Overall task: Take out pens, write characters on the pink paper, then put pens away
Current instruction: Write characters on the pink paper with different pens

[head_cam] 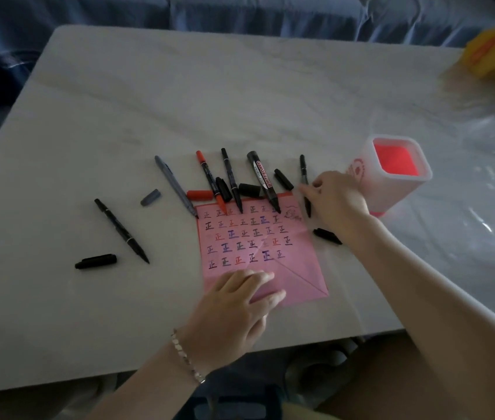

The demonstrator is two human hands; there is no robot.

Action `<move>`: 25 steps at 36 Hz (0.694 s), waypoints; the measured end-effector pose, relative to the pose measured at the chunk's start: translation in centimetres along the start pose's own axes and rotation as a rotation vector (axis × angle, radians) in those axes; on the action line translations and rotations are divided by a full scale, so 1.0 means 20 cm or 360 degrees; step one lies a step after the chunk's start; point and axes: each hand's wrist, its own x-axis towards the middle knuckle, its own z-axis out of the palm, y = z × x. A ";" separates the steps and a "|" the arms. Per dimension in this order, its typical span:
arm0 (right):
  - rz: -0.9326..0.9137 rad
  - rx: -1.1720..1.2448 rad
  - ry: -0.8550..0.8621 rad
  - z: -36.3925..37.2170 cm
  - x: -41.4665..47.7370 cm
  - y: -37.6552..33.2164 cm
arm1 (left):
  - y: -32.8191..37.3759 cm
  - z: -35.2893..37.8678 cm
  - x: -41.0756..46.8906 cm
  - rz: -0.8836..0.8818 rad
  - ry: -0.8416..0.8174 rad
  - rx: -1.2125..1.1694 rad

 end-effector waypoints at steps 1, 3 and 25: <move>-0.0004 0.0052 0.0052 -0.01 -0.03 0.01 | 0.00 0.00 0.00 0.0001 0.0006 0.0004; 0.0010 0.0118 0.0208 -0.04 -0.09 0.05 | 0.00 0.00 0.00 0.0003 0.0029 0.0009; -0.0004 0.0453 0.0156 -0.19 -0.36 0.26 | 0.04 0.01 0.02 0.0091 0.0095 0.0111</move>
